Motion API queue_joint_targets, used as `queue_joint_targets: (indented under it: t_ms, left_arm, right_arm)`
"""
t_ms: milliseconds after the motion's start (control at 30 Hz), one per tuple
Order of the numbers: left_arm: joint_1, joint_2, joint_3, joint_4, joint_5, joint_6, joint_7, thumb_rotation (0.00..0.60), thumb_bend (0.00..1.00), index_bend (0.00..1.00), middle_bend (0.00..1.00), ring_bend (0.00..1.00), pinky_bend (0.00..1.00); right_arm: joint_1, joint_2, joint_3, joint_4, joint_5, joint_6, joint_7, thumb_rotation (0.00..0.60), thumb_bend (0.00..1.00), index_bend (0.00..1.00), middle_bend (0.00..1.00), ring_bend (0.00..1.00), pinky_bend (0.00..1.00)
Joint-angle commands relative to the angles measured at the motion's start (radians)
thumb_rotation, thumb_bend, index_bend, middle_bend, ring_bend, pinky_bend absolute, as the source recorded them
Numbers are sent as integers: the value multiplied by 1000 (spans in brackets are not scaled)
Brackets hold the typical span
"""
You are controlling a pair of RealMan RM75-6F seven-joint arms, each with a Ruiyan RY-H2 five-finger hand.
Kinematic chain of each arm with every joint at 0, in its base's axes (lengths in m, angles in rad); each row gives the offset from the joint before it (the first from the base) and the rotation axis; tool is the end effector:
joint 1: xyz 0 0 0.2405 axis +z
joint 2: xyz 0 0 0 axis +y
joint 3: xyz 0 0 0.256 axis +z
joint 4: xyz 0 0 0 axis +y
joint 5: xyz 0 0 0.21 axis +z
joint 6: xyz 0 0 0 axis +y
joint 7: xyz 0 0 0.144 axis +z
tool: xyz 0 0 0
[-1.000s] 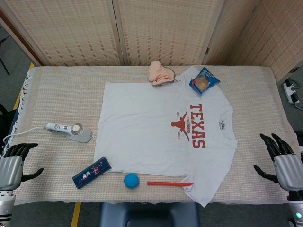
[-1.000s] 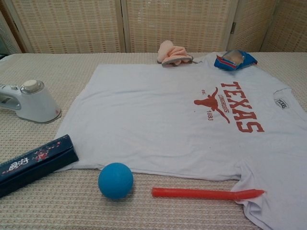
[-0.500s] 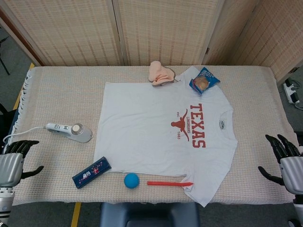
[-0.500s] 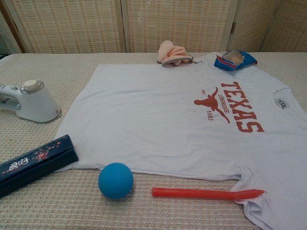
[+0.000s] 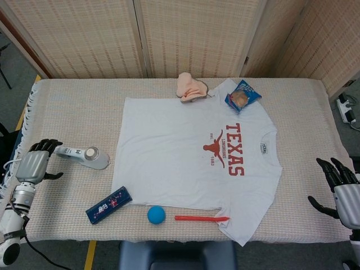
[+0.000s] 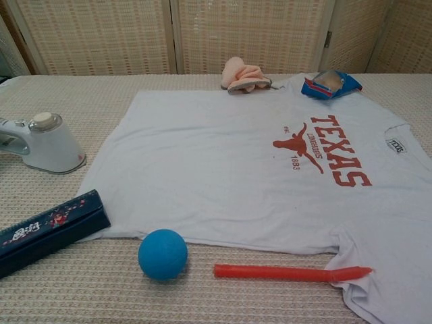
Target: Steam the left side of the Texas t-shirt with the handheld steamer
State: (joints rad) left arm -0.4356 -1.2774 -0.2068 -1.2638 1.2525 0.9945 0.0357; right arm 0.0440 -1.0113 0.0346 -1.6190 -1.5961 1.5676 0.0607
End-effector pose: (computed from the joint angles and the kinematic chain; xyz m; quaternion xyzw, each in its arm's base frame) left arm -0.3204 0.3326 0.1258 -0.6414 -0.3956 -0.3088 0.5803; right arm -0.3071 -0.1648 0.1954 0.6099 -0.3478 0.4028 0.5872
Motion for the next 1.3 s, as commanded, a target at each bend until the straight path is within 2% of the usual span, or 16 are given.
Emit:
queue_joint_targets:
  t_ms: [33,200,433,567,667,767,867,967,1100,1300]
  left_arm:
    - [-83,-63,-21,93,-72,-112,33,600,92,228,204,125,199]
    - [-132,-107,-21,160,-125,-186,65,600,98,282,260,149,200]
    - [-145,-114,-4,158,-155,-217,79,600,101,416,415,281,233]
    - [-124,-84,13,99,-155,-185,93,600,101,476,482,336,241]
    - [-95,-38,31,11,-160,-155,105,600,101,495,516,364,248]
    - [-75,6,49,-68,-180,-143,134,600,100,497,532,381,250]
    - [-69,11,46,-95,-198,-120,143,600,101,474,514,376,252]
    - [-72,-41,19,-50,-212,-65,134,600,99,435,476,358,256]
    - [-90,-110,-3,35,-222,-47,118,600,100,438,477,354,268]
    - [-115,-179,2,155,-236,-65,151,600,162,485,519,379,286]
  right_arm:
    - [-2,1,0,-1,2,1,-2,557,170,0,129,46,173]
    - [-6,1,2,-1,11,0,-1,558,171,0,129,46,173]
    - [-5,-2,3,-1,15,-7,-4,559,170,0,129,46,173]
    - [-3,-1,4,-3,12,-10,-7,559,170,0,129,45,173]
    - [-3,-1,4,-5,11,-10,-9,558,171,0,129,45,173]
    - [-2,-2,5,-4,11,-12,-8,558,171,0,129,45,173]
    - [2,-3,6,-4,10,-16,-7,559,171,0,129,46,173]
    - [6,-4,4,-4,4,-23,-6,559,171,0,129,45,173]
    - [2,-2,3,-3,6,-20,-2,558,170,0,129,46,173]
    - [-9,2,1,5,18,-14,11,556,170,0,129,45,173]
